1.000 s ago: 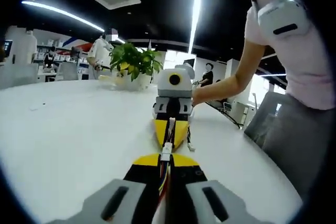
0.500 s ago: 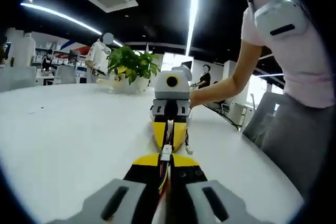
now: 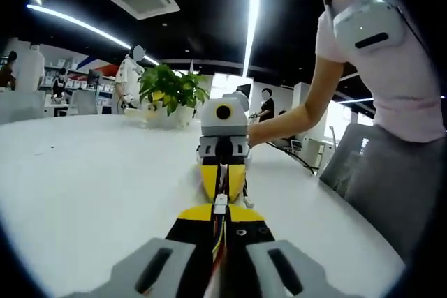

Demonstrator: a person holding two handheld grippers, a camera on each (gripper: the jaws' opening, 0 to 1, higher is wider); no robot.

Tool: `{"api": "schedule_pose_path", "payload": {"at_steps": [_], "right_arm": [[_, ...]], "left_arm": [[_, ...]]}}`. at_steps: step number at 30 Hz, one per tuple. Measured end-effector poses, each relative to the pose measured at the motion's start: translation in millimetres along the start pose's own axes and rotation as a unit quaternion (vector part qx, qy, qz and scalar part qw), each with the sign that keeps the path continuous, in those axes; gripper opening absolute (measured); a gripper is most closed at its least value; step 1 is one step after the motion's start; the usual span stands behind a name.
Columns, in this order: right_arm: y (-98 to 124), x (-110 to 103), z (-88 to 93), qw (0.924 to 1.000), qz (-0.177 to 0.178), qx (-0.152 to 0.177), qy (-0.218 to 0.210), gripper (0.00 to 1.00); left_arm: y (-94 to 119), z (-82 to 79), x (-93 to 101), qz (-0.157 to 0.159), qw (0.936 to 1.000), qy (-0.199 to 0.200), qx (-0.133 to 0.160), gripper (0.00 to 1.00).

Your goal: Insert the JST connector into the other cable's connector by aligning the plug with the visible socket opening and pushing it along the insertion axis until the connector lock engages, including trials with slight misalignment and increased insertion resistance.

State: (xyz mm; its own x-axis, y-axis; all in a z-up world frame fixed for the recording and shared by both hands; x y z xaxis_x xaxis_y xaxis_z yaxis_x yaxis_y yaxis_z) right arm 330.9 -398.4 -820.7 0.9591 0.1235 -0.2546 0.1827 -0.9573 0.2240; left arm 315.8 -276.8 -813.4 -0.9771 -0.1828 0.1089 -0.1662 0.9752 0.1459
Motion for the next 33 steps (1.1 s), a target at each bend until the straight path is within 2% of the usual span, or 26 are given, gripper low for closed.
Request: {"api": "schedule_pose_path", "payload": {"at_steps": [3,7,14,17,26,27,33], "right_arm": [[-1,0,4.1,0.9999,0.000,-0.013,0.004,0.02],[2,2,-1.7,0.9999,0.003,0.012,-0.010,0.02],[3,4,-4.7,0.9992,0.015,0.031,-0.018,0.03],[1,3,-2.1,0.9997,0.019,0.014,-0.007,0.03],[-2,8,-6.5,0.9995,0.024,0.021,0.003,0.03],[-1,10,-6.3,0.9994,0.027,0.021,0.004,0.03],[-2,15,-4.8,0.9988,0.043,0.011,0.022,0.03]], "left_arm": [[-2,3.7,-0.2,0.002,0.9998,-0.005,-0.017,0.00],[1,0.1,-4.7,-0.004,1.0000,0.006,0.006,0.00],[-4,-2.8,-7.1,-0.014,0.9998,0.005,0.014,0.00],[-3,2.8,-10.0,-0.015,0.9999,-0.004,0.001,0.00],[2,5.3,-18.6,-0.032,0.9994,0.002,0.009,0.00],[1,2.4,-16.5,-0.035,0.9994,0.000,0.009,0.00],[0,8.7,-24.2,-0.048,0.9988,-0.011,-0.001,0.00]]}}
Point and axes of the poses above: the point that each gripper's makers call its tool centre point, and the gripper's own axes: y roughly backward along the fingers, x roughly to its right, z roughly out of its underside, the point moved 6 cm from there along y, roughly backward along the fingers, and after that the axes turned 3 degrees about -y, right-handed, at the moved point
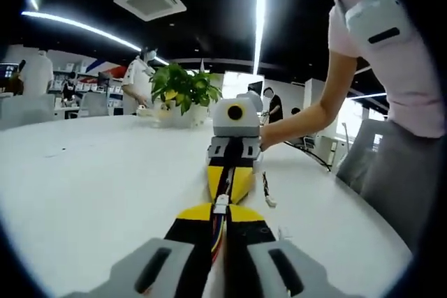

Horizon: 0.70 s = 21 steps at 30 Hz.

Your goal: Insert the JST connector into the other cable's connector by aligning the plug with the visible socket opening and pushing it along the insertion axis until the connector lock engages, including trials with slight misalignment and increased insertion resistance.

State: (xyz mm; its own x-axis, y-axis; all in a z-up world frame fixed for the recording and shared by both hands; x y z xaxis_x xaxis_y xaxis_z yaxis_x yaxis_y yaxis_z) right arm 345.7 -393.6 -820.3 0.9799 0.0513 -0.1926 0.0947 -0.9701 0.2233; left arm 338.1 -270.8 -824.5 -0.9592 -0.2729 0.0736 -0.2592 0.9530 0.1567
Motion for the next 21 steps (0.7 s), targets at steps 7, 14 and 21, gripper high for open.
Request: {"api": "schedule_pose_path", "payload": {"at_steps": [7,14,21], "right_arm": [[-2.5,-1.4,2.7,0.9998,0.013,-0.014,0.003,0.04],[-3.6,3.0,5.4,0.9998,0.016,-0.009,0.001,0.04],[-3.4,5.6,5.6,0.9997,0.020,-0.011,0.009,0.05]], "left_arm": [[-1.9,1.0,-0.2,-0.009,0.9998,-0.015,-0.013,0.00],[-2.2,0.3,0.9,-0.011,0.9998,-0.012,-0.010,0.00],[-2.6,-2.6,5.5,-0.014,0.9997,-0.017,-0.012,0.00]]}}
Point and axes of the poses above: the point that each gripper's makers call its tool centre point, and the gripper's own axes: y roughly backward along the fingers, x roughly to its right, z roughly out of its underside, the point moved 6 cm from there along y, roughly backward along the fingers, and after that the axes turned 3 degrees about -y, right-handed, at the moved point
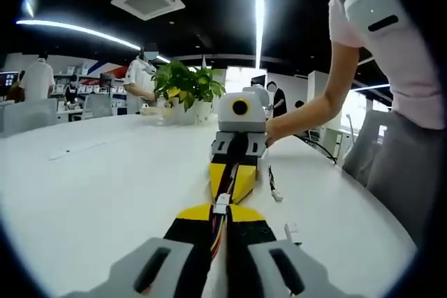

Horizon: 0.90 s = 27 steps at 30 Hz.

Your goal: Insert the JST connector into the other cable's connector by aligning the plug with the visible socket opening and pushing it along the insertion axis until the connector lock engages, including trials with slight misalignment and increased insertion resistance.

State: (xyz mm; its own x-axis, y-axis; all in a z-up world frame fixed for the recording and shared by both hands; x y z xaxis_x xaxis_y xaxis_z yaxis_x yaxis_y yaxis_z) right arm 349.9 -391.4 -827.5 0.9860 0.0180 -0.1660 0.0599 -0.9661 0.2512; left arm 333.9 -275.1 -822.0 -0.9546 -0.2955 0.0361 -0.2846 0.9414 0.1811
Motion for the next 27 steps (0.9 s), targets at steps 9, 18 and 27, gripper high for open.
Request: {"api": "schedule_pose_path", "payload": {"at_steps": [9,18,27], "right_arm": [[-2,2,-1.8,0.9999,-0.003,0.002,-0.014,0.07],[1,3,-7.4,0.9986,0.002,0.033,-0.042,0.10],[1,-3,-9.6,0.9979,-0.011,0.043,-0.046,0.11]], "left_arm": [[2,-7.7,4.6,0.001,0.9997,0.022,0.006,0.03],[2,-10.0,9.1,0.003,0.9995,0.030,0.008,0.05],[6,-7.9,11.2,0.011,0.9979,0.063,0.012,0.06]]}}
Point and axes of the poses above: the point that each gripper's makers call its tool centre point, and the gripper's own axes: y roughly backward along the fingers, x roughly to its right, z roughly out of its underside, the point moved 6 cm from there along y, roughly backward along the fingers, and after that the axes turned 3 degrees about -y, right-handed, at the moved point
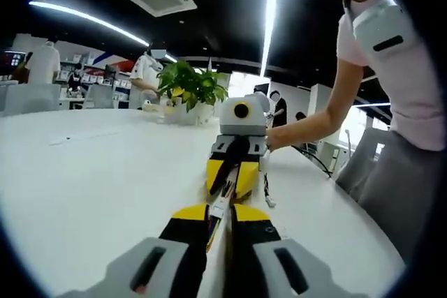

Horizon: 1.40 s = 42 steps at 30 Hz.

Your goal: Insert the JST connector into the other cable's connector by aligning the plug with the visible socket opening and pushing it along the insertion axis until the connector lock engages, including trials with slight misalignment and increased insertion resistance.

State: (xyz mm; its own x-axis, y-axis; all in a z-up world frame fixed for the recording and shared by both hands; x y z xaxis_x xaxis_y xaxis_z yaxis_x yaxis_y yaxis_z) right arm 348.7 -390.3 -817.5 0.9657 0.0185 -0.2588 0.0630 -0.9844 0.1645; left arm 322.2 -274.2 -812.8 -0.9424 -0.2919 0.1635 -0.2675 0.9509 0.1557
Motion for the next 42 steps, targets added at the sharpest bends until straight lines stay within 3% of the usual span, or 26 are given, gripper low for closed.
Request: {"api": "schedule_pose_path", "payload": {"at_steps": [3,6,9,13,20,24,32,36,42], "right_arm": [[-2,-4,-2.4,1.0000,-0.006,0.005,-0.001,0.11],[-1,-4,-4.3,0.9999,-0.005,0.009,-0.002,0.11],[0,-3,-6.3,0.9999,-0.005,0.015,-0.004,0.11],[3,-6,-8.9,0.9998,-0.002,0.019,-0.005,0.10],[15,-20,-2.7,1.0000,0.002,0.005,0.001,0.05],[22,-28,1.3,1.0000,0.010,-0.003,-0.001,0.07],[31,-41,5.3,0.9998,0.012,-0.018,0.002,0.10],[31,-46,5.6,0.9997,0.007,-0.022,-0.001,0.13],[32,-52,9.2,0.9992,0.000,-0.040,0.010,0.15]], "left_arm": [[2,-1.1,3.0,-0.002,0.9999,0.008,0.006,0.07],[6,-8.4,-0.3,-0.016,0.9990,0.016,0.039,0.08],[9,-10.2,-4.2,-0.021,0.9984,0.017,0.050,0.08],[11,-5.4,-1.9,-0.018,0.9996,0.000,0.022,0.08],[20,-7.5,11.1,-0.014,0.9997,-0.016,0.009,0.09],[22,-2.3,11.9,-0.020,0.9995,-0.018,-0.019,0.09],[11,-8.3,24.2,0.002,0.9996,-0.024,-0.012,0.09],[8,-12.4,29.2,0.013,0.9992,-0.032,-0.022,0.09],[14,-4.0,41.4,0.026,0.9956,-0.040,-0.080,0.14]]}}
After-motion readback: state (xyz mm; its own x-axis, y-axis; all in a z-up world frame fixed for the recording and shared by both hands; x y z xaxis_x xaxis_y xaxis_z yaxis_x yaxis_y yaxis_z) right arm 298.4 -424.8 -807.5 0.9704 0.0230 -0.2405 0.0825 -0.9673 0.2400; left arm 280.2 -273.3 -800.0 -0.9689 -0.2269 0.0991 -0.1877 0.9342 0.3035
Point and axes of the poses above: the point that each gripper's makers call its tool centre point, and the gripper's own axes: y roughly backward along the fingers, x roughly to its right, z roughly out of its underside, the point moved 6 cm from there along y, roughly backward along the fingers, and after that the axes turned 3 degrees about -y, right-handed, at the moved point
